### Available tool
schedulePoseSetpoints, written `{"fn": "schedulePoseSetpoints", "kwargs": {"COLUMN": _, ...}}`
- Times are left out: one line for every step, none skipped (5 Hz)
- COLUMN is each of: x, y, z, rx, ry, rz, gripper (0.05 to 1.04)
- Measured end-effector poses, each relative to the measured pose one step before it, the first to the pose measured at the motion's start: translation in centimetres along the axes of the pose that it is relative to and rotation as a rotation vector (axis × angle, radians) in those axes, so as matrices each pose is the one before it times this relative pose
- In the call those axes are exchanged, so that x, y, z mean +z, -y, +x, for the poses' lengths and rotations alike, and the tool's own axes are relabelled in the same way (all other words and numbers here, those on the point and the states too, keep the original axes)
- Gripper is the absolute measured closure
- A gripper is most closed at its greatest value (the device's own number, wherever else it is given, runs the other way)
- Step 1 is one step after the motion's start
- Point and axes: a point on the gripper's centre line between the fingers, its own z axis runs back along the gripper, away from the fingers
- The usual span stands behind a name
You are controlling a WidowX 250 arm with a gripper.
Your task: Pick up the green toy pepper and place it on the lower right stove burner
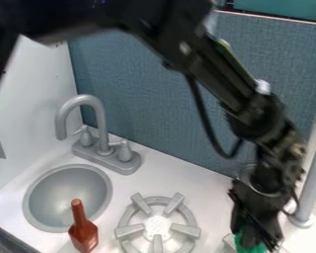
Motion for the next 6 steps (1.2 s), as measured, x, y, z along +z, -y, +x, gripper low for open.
{"fn": "schedulePoseSetpoints", "kwargs": {"x": -0.248, "y": 1.356, "z": 0.388, "rx": -0.0556, "ry": -0.0406, "rz": 0.0006, "gripper": 0.718}}
{"fn": "schedulePoseSetpoints", "kwargs": {"x": -0.378, "y": 0.307, "z": -0.099, "rx": -0.0131, "ry": -0.0374, "rz": -0.0170, "gripper": 0.718}}
{"fn": "schedulePoseSetpoints", "kwargs": {"x": -0.678, "y": -0.053, "z": 0.328, "rx": -0.0105, "ry": -0.0317, "rz": -0.0055, "gripper": 0.718}}
{"fn": "schedulePoseSetpoints", "kwargs": {"x": -0.455, "y": -0.051, "z": 0.334, "rx": -0.0464, "ry": -0.0497, "rz": -0.0005, "gripper": 0.718}}
{"fn": "schedulePoseSetpoints", "kwargs": {"x": 0.250, "y": 0.343, "z": 0.466, "rx": -0.0218, "ry": -0.0065, "rz": -0.0249, "gripper": 0.654}}
{"fn": "schedulePoseSetpoints", "kwargs": {"x": -0.135, "y": 0.124, "z": -0.167, "rx": 0.0401, "ry": -0.0065, "rz": -0.0059, "gripper": 0.350}}
